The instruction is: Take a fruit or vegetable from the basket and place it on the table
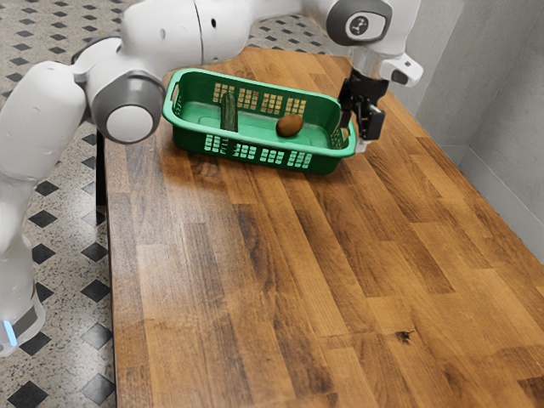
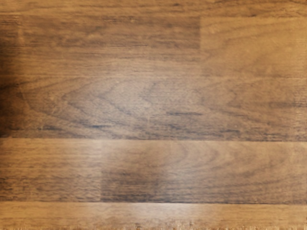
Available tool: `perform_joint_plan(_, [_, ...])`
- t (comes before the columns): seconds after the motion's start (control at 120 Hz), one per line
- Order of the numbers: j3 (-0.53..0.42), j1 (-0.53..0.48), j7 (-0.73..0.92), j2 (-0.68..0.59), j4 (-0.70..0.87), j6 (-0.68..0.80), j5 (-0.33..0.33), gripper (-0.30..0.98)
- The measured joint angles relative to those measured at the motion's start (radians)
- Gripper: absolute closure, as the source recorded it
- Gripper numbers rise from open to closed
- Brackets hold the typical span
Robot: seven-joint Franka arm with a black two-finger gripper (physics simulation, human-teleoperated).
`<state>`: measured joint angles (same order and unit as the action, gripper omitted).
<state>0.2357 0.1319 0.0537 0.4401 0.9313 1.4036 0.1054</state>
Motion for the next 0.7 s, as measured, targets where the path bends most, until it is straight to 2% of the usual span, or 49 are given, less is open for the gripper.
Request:
perform_joint_plan(0.367, [0.002,-0.001,0.037,0.001,-0.001,-0.032,0.014,0.0])
perform_joint_plan(0.45, [0.007,-0.007,0.043,0.002,0.002,-0.028,0.044,0.0])
perform_joint_plan(0.7, [0.009,-0.196,0.064,0.063,0.023,0.044,0.094,0.0])
